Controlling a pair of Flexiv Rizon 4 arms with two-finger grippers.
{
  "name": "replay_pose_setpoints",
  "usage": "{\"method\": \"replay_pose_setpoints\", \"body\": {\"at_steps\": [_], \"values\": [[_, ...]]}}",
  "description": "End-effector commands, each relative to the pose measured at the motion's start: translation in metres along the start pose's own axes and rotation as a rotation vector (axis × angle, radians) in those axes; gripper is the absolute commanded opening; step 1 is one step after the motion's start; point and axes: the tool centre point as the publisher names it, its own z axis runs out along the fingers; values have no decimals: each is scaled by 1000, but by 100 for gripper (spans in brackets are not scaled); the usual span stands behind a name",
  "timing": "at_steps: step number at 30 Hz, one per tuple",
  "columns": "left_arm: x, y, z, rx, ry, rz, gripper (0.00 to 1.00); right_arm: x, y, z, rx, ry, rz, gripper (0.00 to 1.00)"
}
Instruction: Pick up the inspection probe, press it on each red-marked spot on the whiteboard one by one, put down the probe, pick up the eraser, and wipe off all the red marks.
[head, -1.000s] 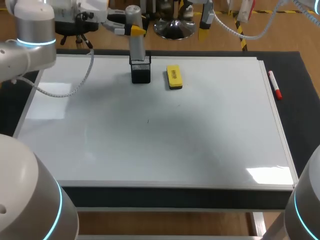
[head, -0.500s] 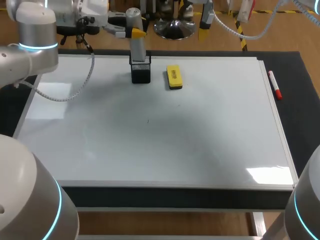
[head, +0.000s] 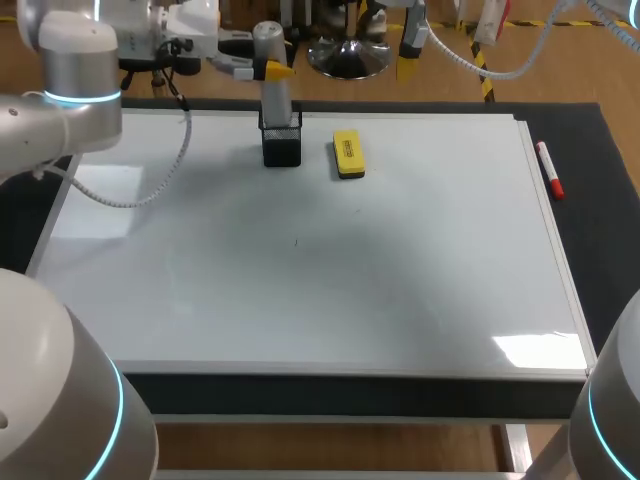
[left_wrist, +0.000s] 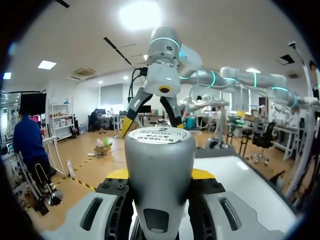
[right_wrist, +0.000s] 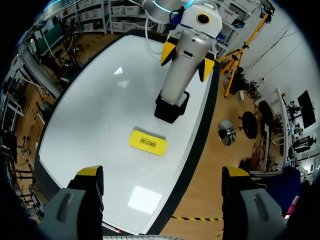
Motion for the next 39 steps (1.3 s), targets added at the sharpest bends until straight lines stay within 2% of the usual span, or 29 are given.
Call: {"method": "replay_pose_setpoints", "body": {"at_steps": [1, 9, 25, 39], "values": [[-5, 5, 4, 2, 0, -7, 0, 0, 0, -1, 3, 2, -1, 100], [-12, 14, 9, -1, -7, -34, 0, 0, 0, -1, 3, 2, -1, 100], [-18, 47, 11, -32, 12, -103, 0, 0, 0, -1, 3, 2, -1, 100], [-21, 62, 13, -21, 25, -100, 0, 0, 0, -1, 3, 2, -1, 100]]}}
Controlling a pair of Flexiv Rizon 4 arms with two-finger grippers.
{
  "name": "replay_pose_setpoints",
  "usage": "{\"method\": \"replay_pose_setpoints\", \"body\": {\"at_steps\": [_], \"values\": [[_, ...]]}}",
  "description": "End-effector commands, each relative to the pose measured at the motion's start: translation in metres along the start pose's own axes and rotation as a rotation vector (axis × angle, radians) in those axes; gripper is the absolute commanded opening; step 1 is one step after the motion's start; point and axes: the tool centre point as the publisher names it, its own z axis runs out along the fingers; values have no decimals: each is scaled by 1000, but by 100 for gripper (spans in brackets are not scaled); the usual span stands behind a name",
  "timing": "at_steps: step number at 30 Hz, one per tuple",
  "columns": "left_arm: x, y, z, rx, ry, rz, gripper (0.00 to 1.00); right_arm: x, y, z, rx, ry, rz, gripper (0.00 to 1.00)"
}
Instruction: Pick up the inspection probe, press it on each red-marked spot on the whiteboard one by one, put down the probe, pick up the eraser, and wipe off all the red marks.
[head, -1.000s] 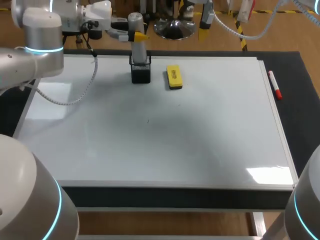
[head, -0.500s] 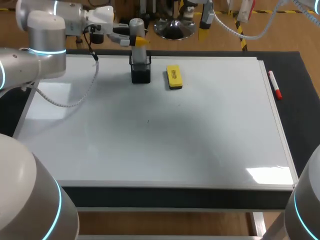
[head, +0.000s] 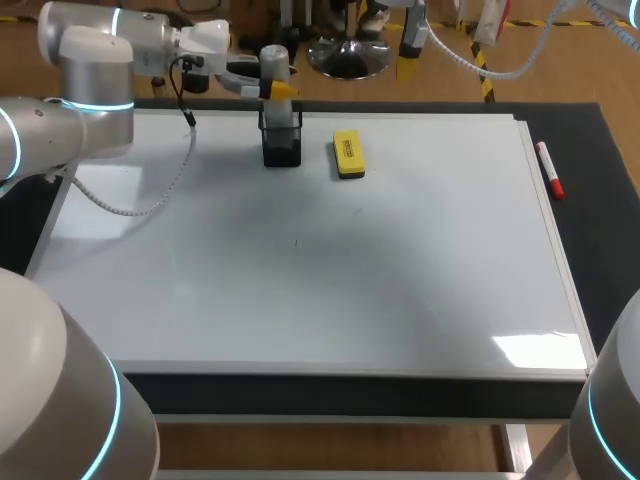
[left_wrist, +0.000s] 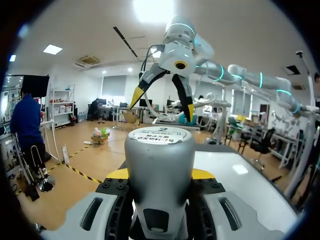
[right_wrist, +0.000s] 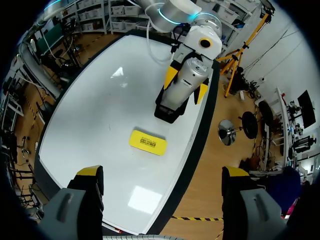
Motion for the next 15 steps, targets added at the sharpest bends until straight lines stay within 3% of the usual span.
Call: {"method": "replay_pose_setpoints", "body": {"at_steps": [1, 15], "values": [[-4, 6, 1, 8, 10, -4, 0, 0, 0, -1, 3, 2, -1, 100], [-5, 15, 4, 11, 26, 2, 0, 0, 0, -1, 3, 2, -1, 100]]}}
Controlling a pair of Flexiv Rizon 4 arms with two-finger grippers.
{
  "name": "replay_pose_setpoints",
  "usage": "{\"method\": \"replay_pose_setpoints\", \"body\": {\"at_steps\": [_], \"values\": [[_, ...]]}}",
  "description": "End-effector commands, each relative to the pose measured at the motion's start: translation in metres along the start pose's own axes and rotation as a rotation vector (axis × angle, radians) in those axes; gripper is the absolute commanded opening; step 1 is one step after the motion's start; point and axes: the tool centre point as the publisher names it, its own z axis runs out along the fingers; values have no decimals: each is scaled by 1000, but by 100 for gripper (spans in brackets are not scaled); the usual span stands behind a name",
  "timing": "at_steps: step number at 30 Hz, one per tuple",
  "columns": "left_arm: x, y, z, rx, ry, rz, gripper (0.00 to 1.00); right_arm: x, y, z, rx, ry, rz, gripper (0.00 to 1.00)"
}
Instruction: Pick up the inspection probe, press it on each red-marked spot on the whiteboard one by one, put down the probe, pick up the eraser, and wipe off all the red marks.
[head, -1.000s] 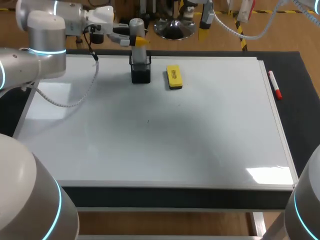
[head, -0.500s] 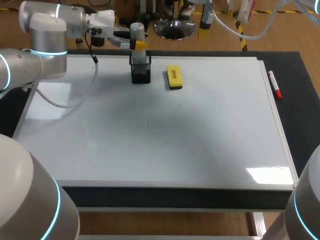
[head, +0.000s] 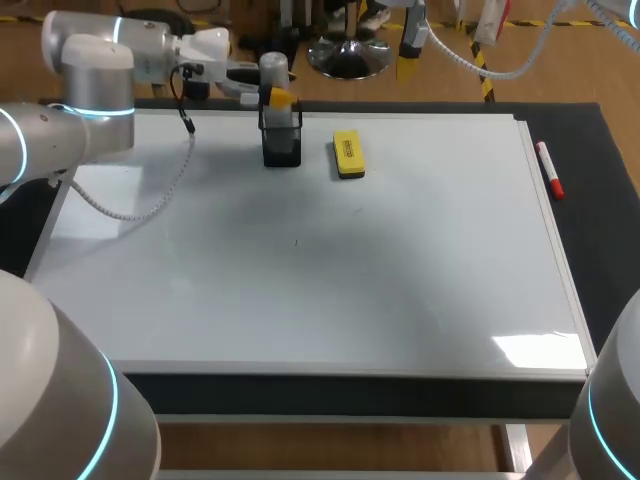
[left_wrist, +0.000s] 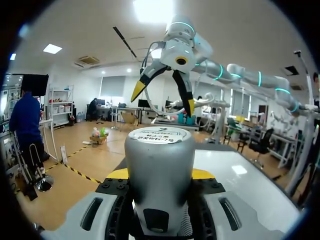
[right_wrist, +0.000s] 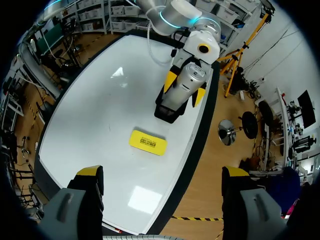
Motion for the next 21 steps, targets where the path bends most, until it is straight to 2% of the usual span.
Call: {"method": "replay_pose_setpoints", "body": {"at_steps": [1, 4, 5, 16, 21], "values": [[-4, 2, 2, 2, 8, -3, 0, 0, 0, -1, 3, 2, -1, 100], [-4, 3, 2, -2, 8, -9, 51, 0, 0, -1, 3, 2, -1, 100], [-3, 3, 2, -3, 7, -10, 100, 0, 0, -1, 3, 2, -1, 100], [2, -1, -5, -13, -5, 0, 100, 0, 0, -1, 3, 2, -1, 100], [7, -6, -10, -46, -13, 23, 100, 0, 0, -1, 3, 2, -1, 100]]}}
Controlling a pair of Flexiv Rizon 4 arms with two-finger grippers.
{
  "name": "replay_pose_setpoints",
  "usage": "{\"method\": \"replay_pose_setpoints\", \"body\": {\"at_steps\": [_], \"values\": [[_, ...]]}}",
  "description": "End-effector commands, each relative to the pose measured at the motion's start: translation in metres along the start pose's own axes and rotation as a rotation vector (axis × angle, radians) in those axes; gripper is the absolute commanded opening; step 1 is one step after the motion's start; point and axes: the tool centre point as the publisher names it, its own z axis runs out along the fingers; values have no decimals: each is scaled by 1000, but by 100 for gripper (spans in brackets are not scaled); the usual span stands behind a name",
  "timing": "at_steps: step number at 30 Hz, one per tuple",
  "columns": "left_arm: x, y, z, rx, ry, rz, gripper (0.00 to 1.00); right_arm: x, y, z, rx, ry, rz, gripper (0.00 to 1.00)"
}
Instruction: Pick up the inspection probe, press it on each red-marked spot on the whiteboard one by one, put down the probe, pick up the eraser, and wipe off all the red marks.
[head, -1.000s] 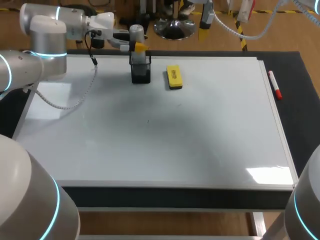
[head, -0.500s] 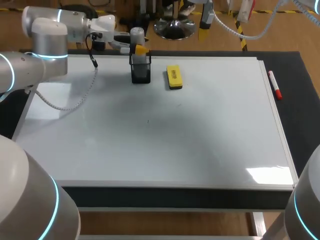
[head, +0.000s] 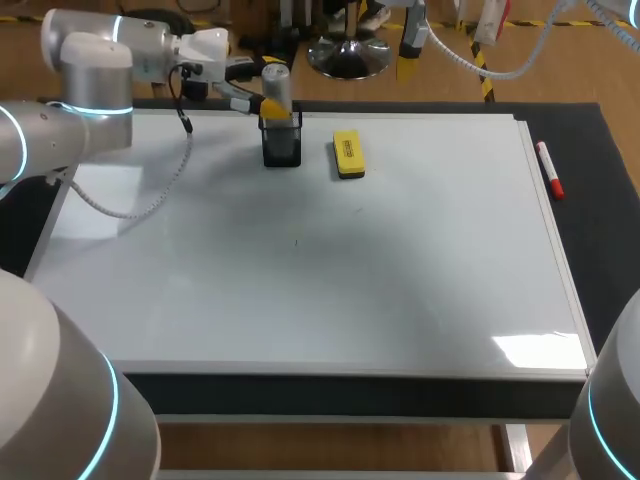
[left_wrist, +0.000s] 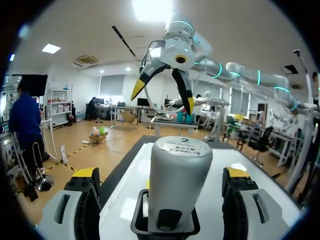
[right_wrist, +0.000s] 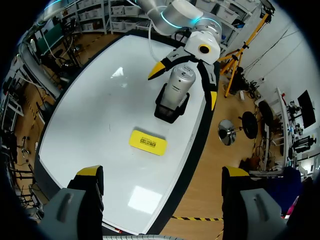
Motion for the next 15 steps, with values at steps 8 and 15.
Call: {"method": "replay_pose_setpoints", "body": {"at_steps": [8, 15], "values": [[25, -19, -24, -112, -62, 46, 100, 0, 0, -1, 3, 2, -1, 100], [43, -29, -49, -225, -118, 101, 100, 0, 0, -1, 3, 2, -1, 100]]}}
